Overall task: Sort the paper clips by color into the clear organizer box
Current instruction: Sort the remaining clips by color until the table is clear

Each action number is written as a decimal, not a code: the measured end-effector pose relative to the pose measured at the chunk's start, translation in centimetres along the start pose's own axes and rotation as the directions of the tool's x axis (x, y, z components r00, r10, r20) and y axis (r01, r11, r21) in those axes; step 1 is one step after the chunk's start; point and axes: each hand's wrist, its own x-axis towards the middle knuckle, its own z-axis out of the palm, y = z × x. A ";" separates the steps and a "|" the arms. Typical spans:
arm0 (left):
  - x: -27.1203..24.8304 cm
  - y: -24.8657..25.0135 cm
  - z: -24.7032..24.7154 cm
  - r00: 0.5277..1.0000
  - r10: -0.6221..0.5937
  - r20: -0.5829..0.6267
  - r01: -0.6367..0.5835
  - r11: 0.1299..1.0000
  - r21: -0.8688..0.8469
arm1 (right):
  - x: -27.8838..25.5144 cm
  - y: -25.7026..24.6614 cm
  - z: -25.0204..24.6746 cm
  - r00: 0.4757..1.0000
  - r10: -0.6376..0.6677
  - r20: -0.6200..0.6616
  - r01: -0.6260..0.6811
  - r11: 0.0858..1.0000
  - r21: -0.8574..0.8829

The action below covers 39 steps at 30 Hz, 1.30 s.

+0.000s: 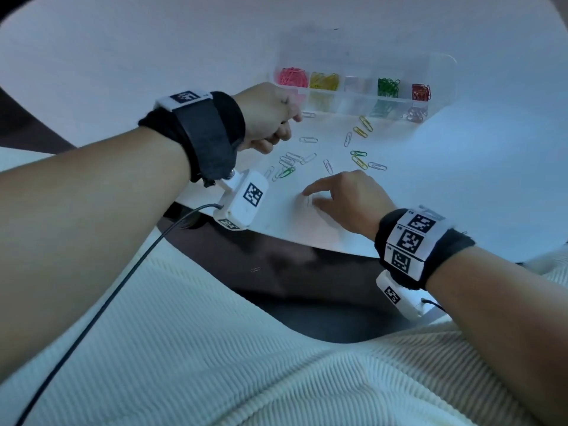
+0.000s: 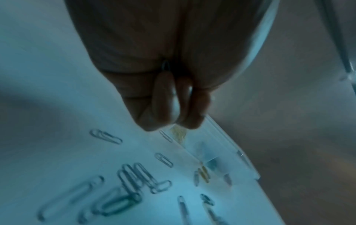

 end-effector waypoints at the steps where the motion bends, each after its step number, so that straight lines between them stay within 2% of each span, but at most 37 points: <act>1: 0.2 0.0 0.0 0.999 0.032 -0.036 -0.027 0.990 0.137 | 0.2 0.1 -0.1 1.000 0.000 -0.013 0.000 1.000 -0.010; 4: 1.0 -0.7 -0.1 0.981 0.130 -0.145 -0.040 0.863 0.504 | 0.5 0.0 -0.4 1.000 0.013 -0.028 -0.015 0.998 -0.061; 7: 1.7 -1.5 -0.5 0.973 0.139 -0.186 0.018 0.753 0.657 | 0.4 -0.6 -0.4 0.996 0.085 -0.018 -0.087 0.987 -0.132; 11: 1.5 -1.8 -0.6 0.975 0.151 -0.166 0.030 0.644 0.764 | 0.0 -0.7 -0.1 0.993 0.113 -0.029 -0.117 0.973 -0.199; 13: 1.5 -2.0 -0.4 0.978 0.143 -0.149 0.032 0.609 0.793 | 0.1 -0.3 -0.5 0.990 0.143 -0.016 -0.143 0.987 -0.074; 15: 1.7 -2.2 -0.3 0.981 0.129 -0.143 0.037 0.600 0.799 | 0.5 0.2 -1.2 0.981 0.192 0.002 -0.189 0.960 0.208; 16: 1.7 -2.3 -0.2 0.982 0.120 -0.147 0.044 0.609 0.792 | 0.8 0.4 -1.6 0.972 0.232 0.030 -0.225 0.895 0.385; 17: 1.8 -2.4 -0.2 0.981 0.114 -0.154 0.051 0.618 0.784 | 0.9 0.5 -2.1 0.959 0.272 0.078 -0.268 0.784 0.560; 18: 1.9 -2.4 -0.2 0.981 0.111 -0.159 0.055 0.626 0.778 | 1.0 0.7 -2.5 0.943 0.298 0.146 -0.310 0.639 0.704; 20: 2.0 -2.3 -0.2 0.983 0.092 -0.159 0.063 0.642 0.764 | 1.2 1.2 -3.3 0.912 0.287 0.293 -0.383 0.340 0.859; 22: 2.2 -2.5 -0.1 0.986 0.068 -0.154 0.070 0.665 0.744 | 1.4 1.7 -4.0 0.895 0.225 0.385 -0.410 0.075 0.909; 24: 2.4 -2.8 -0.1 0.986 0.051 -0.156 0.080 0.680 0.729 | 1.7 2.4 -4.5 0.907 0.153 0.391 -0.355 -0.217 0.909; 26: 2.6 -3.0 0.0 0.988 0.044 -0.151 0.082 0.679 0.730 | 2.0 3.2 -5.0 0.931 0.061 0.360 -0.282 -0.507 0.815; 28: 2.8 -3.1 0.0 0.989 0.043 -0.141 0.076 0.671 0.738 | 2.1 4.0 -5.5 0.947 -0.043 0.318 -0.255 -0.703 0.664; 29: 2.9 -3.1 0.0 0.990 0.041 -0.134 0.073 0.665 0.743 | 2.1 4.3 -5.8 0.950 -0.072 0.304 -0.251 -0.757 0.603; 31: 2.8 -3.1 -0.1 0.989 0.037 -0.142 0.082 0.662 0.745 | 1.9 4.4 -6.0 0.953 -0.057 0.297 -0.221 -0.799 0.559; 33: 2.6 -2.9 -0.2 0.989 0.001 -0.149 0.107 0.697 0.709 | 1.6 4.1 -6.3 0.961 -0.018 0.275 -0.172 -0.818 0.549; 34: 2.3 -2.5 -0.2 0.990 -0.023 -0.139 0.110 0.741 0.662 | 1.4 3.9 -6.7 0.967 -0.002 0.255 -0.146 -0.823 0.548; 35: 2.2 -2.0 -0.3 0.991 -0.051 -0.123 0.113 0.805 0.582 | 1.3 3.8 -7.3 0.972 0.013 0.234 -0.122 -0.825 0.552; 37: 1.6 -0.7 -0.2 0.991 -0.122 -0.050 0.130 0.958 0.255 | 1.0 3.8 -8.9 0.982 0.034 0.185 -0.079 -0.820 0.567; 39: 0.9 0.7 0.0 0.986 -0.151 0.075 0.157 0.984 -0.081 | 0.7 4.0 -10.6 0.988 0.066 0.139 -0.031 -0.801 0.598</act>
